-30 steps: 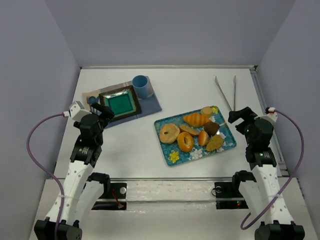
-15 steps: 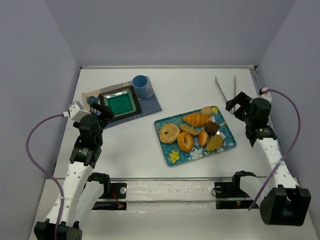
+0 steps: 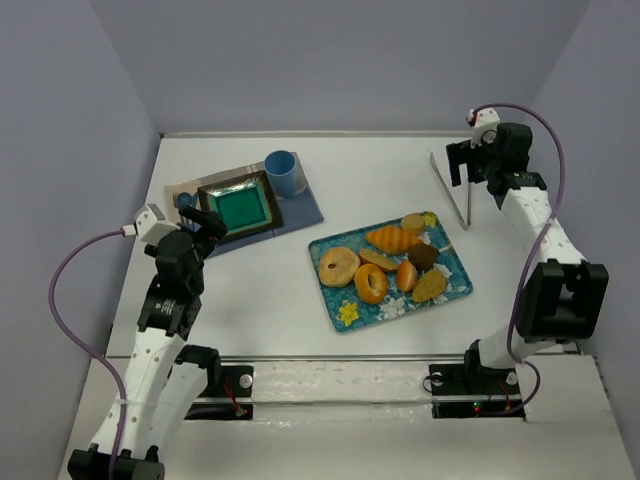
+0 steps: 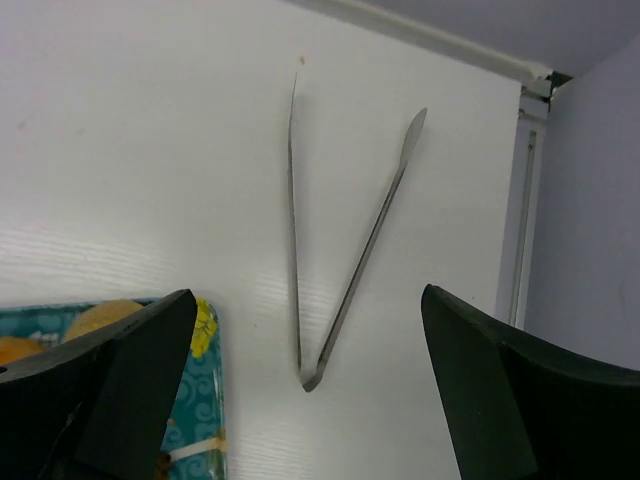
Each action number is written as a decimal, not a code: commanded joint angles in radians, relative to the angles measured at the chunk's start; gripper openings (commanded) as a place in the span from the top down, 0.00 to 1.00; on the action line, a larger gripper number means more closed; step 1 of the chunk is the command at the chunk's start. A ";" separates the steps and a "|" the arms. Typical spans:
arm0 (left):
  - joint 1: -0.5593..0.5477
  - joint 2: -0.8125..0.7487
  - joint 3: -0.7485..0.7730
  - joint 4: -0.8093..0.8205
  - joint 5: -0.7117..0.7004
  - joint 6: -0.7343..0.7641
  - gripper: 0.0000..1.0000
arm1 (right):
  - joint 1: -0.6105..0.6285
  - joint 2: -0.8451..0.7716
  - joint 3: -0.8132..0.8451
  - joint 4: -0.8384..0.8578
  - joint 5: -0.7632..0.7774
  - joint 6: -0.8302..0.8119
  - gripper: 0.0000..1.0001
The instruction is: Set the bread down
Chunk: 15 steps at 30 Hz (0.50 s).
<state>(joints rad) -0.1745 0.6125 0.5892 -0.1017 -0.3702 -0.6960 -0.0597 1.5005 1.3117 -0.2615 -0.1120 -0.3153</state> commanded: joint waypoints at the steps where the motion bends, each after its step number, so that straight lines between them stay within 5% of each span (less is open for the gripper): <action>1: 0.000 0.001 -0.003 0.045 -0.029 0.007 0.01 | -0.003 0.131 0.069 -0.091 0.021 -0.175 0.00; 15: 0.000 0.021 0.001 0.048 -0.044 0.006 0.01 | -0.032 0.429 0.193 -0.091 0.084 -0.073 0.00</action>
<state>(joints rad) -0.1745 0.6338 0.5892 -0.1009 -0.3771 -0.6960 -0.0765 1.8889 1.4448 -0.3599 -0.0334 -0.4133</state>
